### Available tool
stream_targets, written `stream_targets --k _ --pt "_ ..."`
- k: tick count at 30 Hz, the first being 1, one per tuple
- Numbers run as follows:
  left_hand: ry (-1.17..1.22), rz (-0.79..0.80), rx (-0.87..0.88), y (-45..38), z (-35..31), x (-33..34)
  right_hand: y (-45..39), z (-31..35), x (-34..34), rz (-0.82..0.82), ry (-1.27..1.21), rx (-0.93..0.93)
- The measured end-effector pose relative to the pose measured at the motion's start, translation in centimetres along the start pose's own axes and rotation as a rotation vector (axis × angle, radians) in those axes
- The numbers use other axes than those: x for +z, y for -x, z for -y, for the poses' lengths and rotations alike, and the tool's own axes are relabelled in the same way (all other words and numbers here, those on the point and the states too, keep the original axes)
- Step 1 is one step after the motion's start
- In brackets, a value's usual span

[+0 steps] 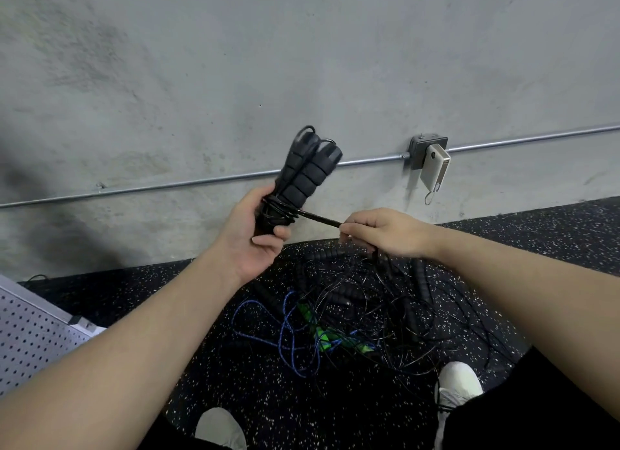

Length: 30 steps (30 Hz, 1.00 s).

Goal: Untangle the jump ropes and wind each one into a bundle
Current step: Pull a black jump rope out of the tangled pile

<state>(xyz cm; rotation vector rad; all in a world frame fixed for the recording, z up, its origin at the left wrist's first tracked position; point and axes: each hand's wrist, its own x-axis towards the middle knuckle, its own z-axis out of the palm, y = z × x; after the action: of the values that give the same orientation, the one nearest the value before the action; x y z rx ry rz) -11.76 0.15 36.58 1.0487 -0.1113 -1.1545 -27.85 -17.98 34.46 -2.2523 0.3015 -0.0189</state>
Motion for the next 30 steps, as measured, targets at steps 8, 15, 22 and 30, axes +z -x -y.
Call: stream_targets --k 8,15,22,30 --pt "-0.556 0.238 -0.112 1.7 0.8 1.1 -0.1 -2.2 -1.3 -0.061 0.088 0.018" --pt "-1.068 0.286 -0.09 0.8 2.8 1.5 0.1 -0.9 -2.0 -0.035 0.094 0.054" --pt "-1.269 0.225 -0.04 0.6 3.5 2.2 0.2 0.2 -2.1 -0.118 0.169 0.047" --pt "-1.174 0.0 0.051 0.0 3.8 1.5 -0.1 0.2 -2.0 -0.023 0.123 0.102"
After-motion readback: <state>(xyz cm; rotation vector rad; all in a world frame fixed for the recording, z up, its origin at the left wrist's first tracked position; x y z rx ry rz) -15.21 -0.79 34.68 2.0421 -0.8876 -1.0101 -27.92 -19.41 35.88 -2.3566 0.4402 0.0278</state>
